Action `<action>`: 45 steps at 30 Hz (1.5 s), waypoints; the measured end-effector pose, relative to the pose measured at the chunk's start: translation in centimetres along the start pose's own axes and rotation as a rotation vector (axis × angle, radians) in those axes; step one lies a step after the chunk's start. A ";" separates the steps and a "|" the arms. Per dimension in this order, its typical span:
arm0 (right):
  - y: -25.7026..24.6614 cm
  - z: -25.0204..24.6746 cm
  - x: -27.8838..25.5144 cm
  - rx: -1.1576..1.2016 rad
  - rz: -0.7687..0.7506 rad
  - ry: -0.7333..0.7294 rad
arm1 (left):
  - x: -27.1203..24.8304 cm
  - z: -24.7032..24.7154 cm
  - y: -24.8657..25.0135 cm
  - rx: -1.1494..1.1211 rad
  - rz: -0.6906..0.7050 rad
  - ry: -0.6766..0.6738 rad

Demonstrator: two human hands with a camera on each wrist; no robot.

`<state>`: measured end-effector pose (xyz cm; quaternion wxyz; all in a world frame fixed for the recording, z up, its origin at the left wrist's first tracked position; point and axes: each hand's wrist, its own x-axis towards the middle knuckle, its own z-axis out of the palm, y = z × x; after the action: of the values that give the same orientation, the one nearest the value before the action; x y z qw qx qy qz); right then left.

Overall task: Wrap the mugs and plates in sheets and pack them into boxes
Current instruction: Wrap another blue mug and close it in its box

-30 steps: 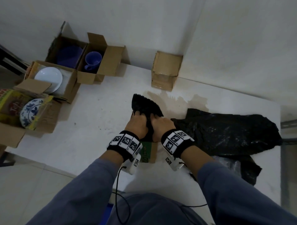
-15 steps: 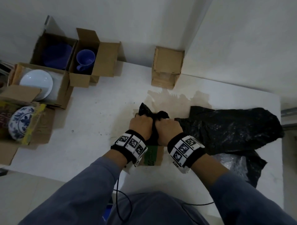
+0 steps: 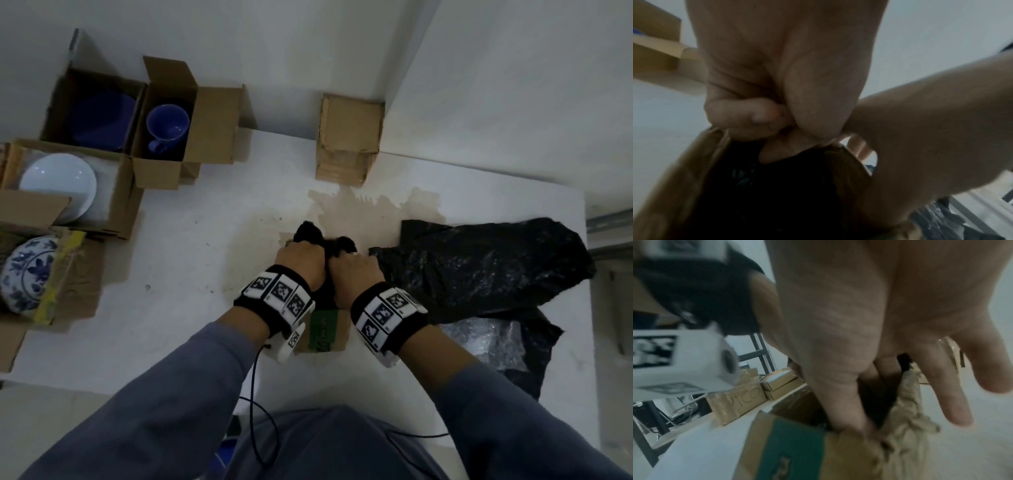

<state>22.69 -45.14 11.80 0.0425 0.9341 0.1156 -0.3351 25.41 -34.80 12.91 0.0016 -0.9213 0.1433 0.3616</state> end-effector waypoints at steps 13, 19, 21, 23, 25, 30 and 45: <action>-0.6 0.4 0.9 -0.034 0.062 -0.074 | -0.7 1.1 -1.0 0.010 0.051 0.138; -0.3 1.5 -0.6 -0.033 0.048 0.153 | 1.6 -0.2 -0.4 -0.076 0.002 0.023; -0.3 1.7 -0.6 -0.006 0.068 0.125 | 1.7 -0.6 -0.4 -0.092 -0.001 -0.006; -0.3 1.6 -0.1 0.024 0.076 0.065 | 1.3 -0.3 -0.7 -0.147 0.015 -0.029; -0.4 1.5 0.6 0.036 0.072 0.033 | 0.5 0.3 -1.2 -0.242 0.026 0.021; 0.2 1.4 1.2 0.032 0.023 0.001 | -0.6 1.5 -1.0 -0.135 0.084 0.207; -0.2 1.7 0.8 0.055 0.046 0.072 | 0.4 1.5 -1.1 -0.035 0.066 0.154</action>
<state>22.19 -45.09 10.02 0.0202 0.9488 0.0862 -0.3031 25.01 -33.70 11.40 -0.0377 -0.9411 0.1667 0.2919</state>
